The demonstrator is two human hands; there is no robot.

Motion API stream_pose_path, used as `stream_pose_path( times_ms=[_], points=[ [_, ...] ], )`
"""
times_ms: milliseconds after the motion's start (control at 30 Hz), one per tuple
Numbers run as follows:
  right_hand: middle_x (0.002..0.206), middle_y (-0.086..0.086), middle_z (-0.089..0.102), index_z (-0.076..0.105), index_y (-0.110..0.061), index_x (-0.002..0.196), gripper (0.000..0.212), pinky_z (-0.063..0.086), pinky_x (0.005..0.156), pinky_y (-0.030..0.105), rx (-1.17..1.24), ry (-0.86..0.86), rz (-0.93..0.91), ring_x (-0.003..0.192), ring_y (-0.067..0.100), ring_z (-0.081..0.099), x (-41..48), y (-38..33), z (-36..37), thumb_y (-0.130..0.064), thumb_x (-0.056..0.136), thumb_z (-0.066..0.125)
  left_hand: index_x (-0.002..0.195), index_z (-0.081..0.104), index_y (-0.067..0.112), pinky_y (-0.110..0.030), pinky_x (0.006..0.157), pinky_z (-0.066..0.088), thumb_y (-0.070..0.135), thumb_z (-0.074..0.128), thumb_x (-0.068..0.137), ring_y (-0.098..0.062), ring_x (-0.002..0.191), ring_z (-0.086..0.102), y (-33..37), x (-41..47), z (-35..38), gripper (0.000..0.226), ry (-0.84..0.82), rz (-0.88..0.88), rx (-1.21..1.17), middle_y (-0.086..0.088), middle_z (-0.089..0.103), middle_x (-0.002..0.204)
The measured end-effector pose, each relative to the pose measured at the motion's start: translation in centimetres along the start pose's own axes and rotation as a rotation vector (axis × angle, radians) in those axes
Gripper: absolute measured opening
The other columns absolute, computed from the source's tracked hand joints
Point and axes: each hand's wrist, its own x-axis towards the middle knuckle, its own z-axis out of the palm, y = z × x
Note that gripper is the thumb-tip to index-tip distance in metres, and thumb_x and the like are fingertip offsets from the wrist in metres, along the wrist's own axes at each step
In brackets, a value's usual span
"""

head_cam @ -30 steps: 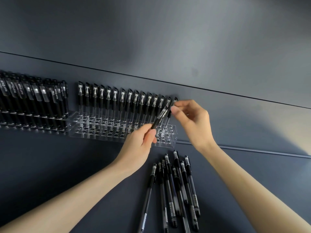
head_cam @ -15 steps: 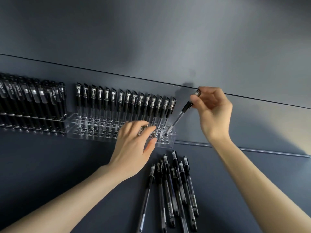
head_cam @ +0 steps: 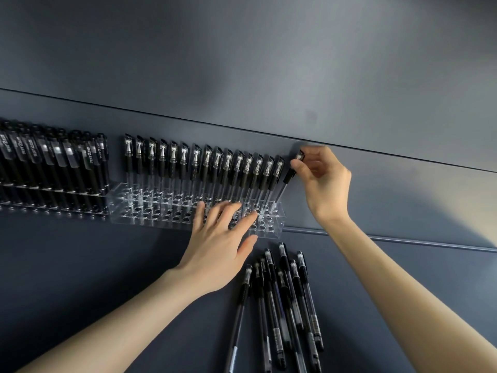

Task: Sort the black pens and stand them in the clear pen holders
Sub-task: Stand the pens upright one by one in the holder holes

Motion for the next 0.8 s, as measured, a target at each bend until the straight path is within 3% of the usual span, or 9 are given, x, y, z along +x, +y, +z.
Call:
stream_pose_path(
  times_ms=[233,533,667,800],
  points=[
    [0.074,-0.015,0.058,0.065,-0.015,0.104,0.021,0.048,0.076,0.017,-0.059,-0.08,-0.002,0.072,0.01,0.058,0.3,0.4,0.1,-0.009,0.084,0.069,0.126,0.059,0.024,-0.062,0.101,0.03,0.045,0.031,0.091,-0.029,0.119,0.054,0.1,0.0,-0.1,0.049,-0.005,0.0,0.002,-0.005,0.058,0.123],
    [0.076,-0.011,0.06,0.066,-0.011,0.104,0.021,0.043,0.071,0.005,-0.117,-0.143,-0.013,0.07,-0.005,0.057,-0.2,1.1,0.2,-0.008,0.084,0.07,0.129,0.056,0.024,-0.061,0.104,0.026,0.047,0.029,0.091,-0.03,0.122,0.051,0.3,0.0,-0.4,0.052,-0.048,-0.017,-0.004,-0.005,0.057,0.127],
    [0.085,0.001,0.064,0.066,-0.011,0.105,0.022,0.042,0.072,0.004,-0.128,-0.146,-0.026,0.07,-0.003,0.058,-0.3,1.0,0.2,-0.005,0.083,0.069,0.129,0.056,0.024,-0.06,0.104,0.024,0.048,0.027,0.092,-0.031,0.123,0.051,0.3,0.0,-0.5,0.053,-0.089,-0.018,0.017,-0.006,0.056,0.128],
    [0.093,-0.001,0.06,0.067,-0.011,0.106,0.023,0.041,0.071,0.001,-0.163,-0.143,-0.043,0.07,-0.009,0.057,-0.3,0.8,-0.2,-0.006,0.084,0.069,0.14,0.044,0.026,-0.055,0.112,0.007,0.054,0.011,0.087,-0.029,0.137,0.034,0.7,0.0,-1.4,0.068,-0.143,-0.043,-0.034,-0.006,0.043,0.143]
  ],
)
